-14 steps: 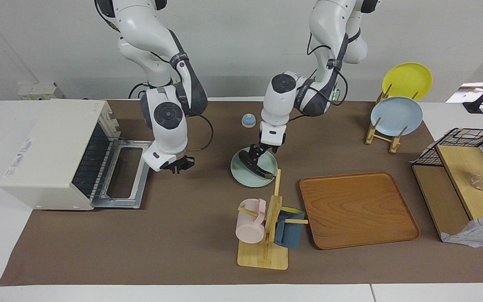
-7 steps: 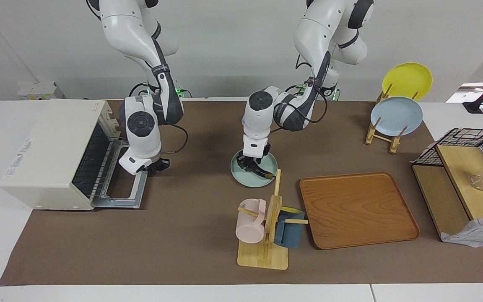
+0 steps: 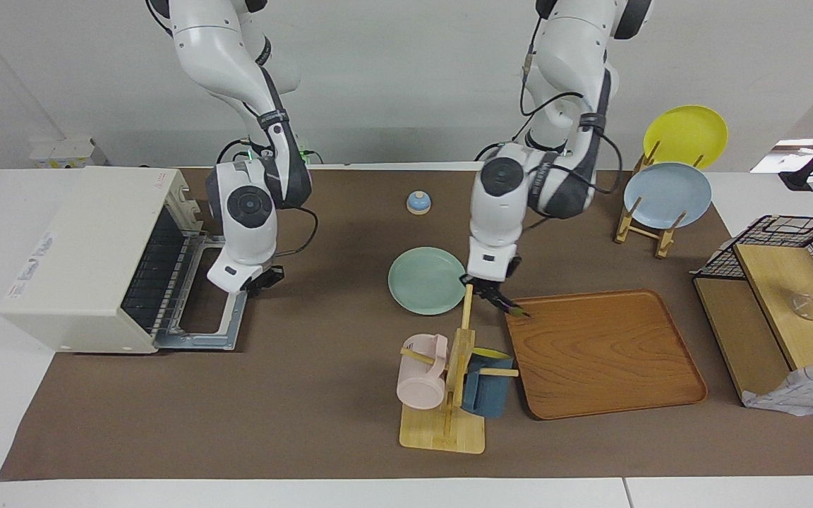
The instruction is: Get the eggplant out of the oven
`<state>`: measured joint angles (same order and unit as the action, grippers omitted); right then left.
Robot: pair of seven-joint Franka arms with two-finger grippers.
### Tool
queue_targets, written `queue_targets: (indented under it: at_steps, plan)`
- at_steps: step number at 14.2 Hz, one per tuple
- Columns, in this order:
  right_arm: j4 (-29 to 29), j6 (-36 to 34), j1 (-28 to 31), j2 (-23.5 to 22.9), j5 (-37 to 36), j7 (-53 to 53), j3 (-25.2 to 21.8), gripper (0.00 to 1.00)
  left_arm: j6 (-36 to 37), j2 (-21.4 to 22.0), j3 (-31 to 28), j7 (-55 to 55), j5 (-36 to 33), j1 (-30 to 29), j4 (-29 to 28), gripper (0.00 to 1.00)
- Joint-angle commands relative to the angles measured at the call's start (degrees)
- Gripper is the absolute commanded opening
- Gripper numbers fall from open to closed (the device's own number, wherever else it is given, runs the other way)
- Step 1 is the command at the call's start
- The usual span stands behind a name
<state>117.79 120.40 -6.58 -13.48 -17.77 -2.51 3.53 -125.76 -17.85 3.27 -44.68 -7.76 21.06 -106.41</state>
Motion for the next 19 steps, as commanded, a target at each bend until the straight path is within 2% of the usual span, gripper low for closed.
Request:
queue_targets:
  at_steps: [1,2,3,4,5,7,8,9,11,13,15,17,19]
  plan:
    - [-4.22,-5.86,1.57,1.09,-2.18,5.74,-0.1,0.06,-7.36,-3.4,0.6,11.43,0.02,-6.46,-1.35,0.0]
    - [-5.28,-7.71,2.71,1.7,-2.09,8.2,-0.02,0.06,-10.79,-4.81,0.6,13.72,-0.33,-8.12,-1.26,0.0]
    - [-5.55,-8.6,4.02,2.75,-2.09,10.57,-0.02,0.06,-12.21,-5.96,0.51,16.96,-0.42,-9.53,-0.56,0.06]
    - [-5.55,-8.87,5.34,3.89,-2.09,13.38,-0.02,0.06,-11.36,-6.23,0.51,19.52,-0.42,-10.15,0.75,0.55]
    - [-5.64,-10.0,6.83,5.29,-2.09,16.19,-0.02,0.06,-9.17,-5.63,0.34,20.15,-0.42,-10.16,1.03,0.99]
    - [-5.9,-13.07,8.69,8.36,-1.83,18.32,-0.02,0.06,-0.5,0.76,-0.37,21.47,-0.5,-11.38,0.77,1.0]
    - [-5.99,-14.74,8.96,10.21,-1.22,18.33,-0.19,0.1,4.07,4.19,-0.37,22.44,-0.42,-11.83,0.59,1.0]
    - [-6.6,-16.76,9.83,12.75,0.01,18.24,-0.19,0.32,10.21,8.66,-0.45,23.23,-0.42,-11.92,0.59,1.0]
    - [-9.84,-21.33,11.41,16.36,6.49,18.24,-0.37,1.0,19.63,16.75,-0.45,29.0,0.02,-13.84,0.68,1.0]
    - [-14.93,-24.76,13.08,18.22,13.87,17.8,-0.28,1.0,26.93,21.96,-0.8,34.99,2.03,-16.91,2.07,1.0]
    - [-24.57,-31.77,13.26,17.35,17.23,17.63,-0.28,1.0,34.4,22.07,-0.8,44.2,6.16,-21.22,8.46,1.0]
    - [-31.53,-37.41,13.27,16.38,19.61,16.58,-0.28,1.0,35.24,21.19,-0.8,45.39,6.7,-21.59,9.99,1.0]
    - [-34.2,-38.91,12.39,14.8,17.0,14.38,0.24,1.0,34.8,21.19,-0.72,45.74,6.7,-21.33,9.9,1.0]
